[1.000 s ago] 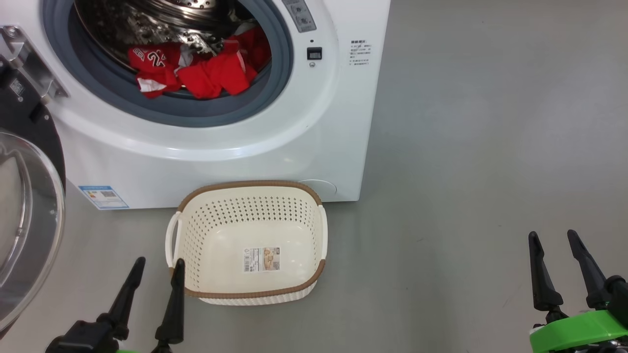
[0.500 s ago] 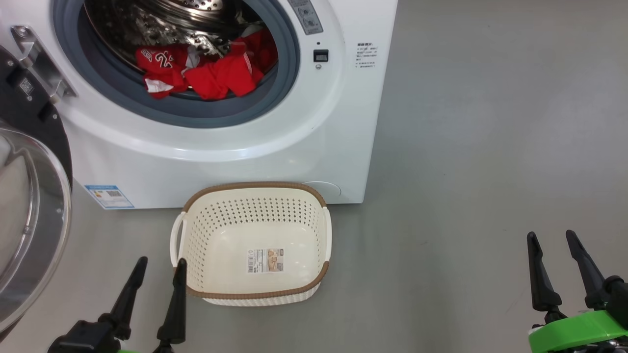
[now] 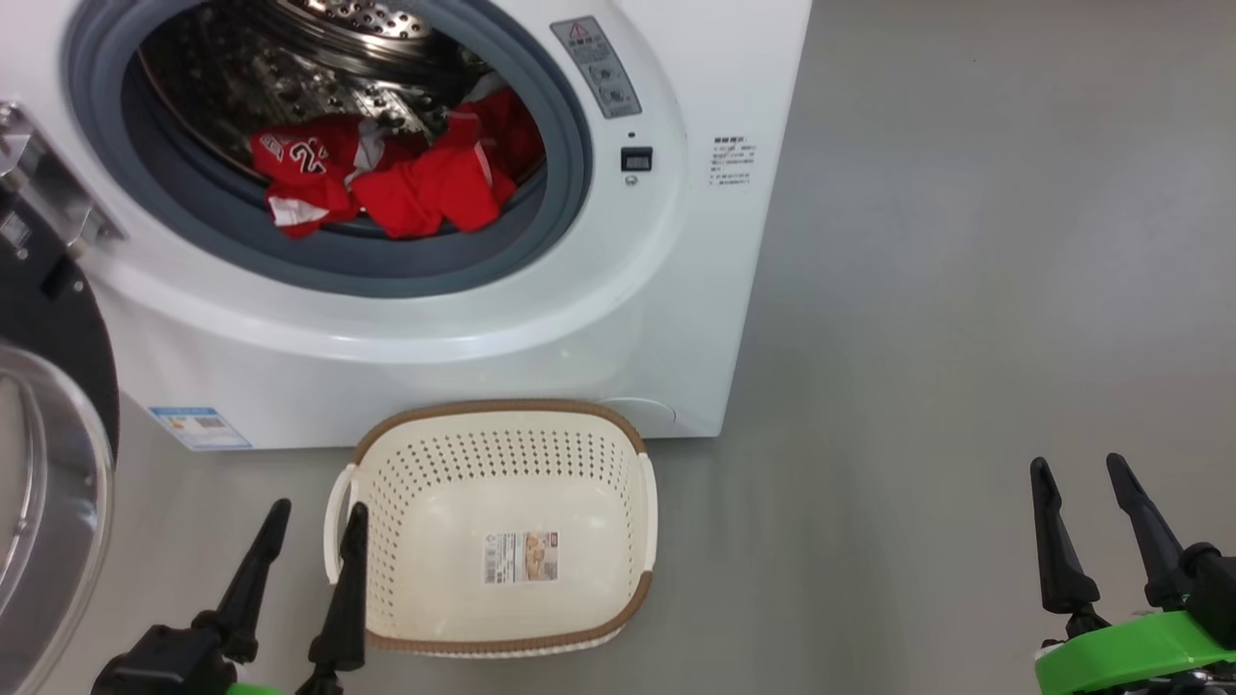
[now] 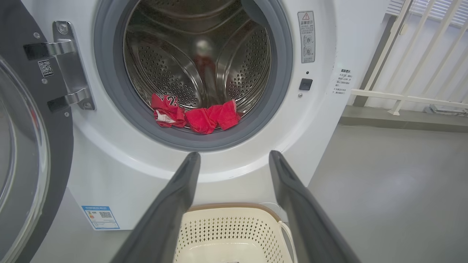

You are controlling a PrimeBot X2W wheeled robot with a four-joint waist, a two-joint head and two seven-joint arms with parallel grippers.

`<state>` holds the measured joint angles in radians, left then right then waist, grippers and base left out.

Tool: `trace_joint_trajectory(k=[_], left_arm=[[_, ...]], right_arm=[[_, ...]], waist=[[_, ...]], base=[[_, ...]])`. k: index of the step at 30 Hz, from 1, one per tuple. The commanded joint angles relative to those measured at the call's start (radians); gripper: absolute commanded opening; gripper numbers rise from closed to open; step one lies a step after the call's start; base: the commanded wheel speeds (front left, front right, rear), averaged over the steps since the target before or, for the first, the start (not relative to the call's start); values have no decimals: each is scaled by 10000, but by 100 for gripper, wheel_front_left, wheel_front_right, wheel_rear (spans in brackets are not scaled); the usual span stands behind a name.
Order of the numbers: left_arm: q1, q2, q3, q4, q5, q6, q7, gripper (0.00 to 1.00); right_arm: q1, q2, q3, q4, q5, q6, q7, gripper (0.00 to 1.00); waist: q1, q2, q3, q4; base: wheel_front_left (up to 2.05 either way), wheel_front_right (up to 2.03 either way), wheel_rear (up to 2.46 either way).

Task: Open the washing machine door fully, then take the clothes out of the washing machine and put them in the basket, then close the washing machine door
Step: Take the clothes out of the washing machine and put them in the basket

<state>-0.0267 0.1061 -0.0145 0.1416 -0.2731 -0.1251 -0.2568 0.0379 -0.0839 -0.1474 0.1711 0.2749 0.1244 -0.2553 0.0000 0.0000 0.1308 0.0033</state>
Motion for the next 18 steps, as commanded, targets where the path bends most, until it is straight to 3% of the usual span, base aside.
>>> trace_joint_trajectory(k=[1, 8, 18], left_arm=[[-396, 185, 312, -244, -20, -56, -49, 100], [-437, 132, 379, -51, 172, -56, -49, 100], [-494, 40, 395, -14, 190, -56, -49, 100]], right_arm=[[-266, -110, 239, -233, 19, 63, -65, 100], [-277, -113, 262, -227, 28, 63, -65, 100], [-318, -111, 243, -240, 25, 63, -65, 100]], waist=[[0, 0, 19, -2], [0, 0, 21, -17], [0, 0, 105, 34]], base=[[137, -137, 0], [83, -83, 0], [4, -4, 0]])
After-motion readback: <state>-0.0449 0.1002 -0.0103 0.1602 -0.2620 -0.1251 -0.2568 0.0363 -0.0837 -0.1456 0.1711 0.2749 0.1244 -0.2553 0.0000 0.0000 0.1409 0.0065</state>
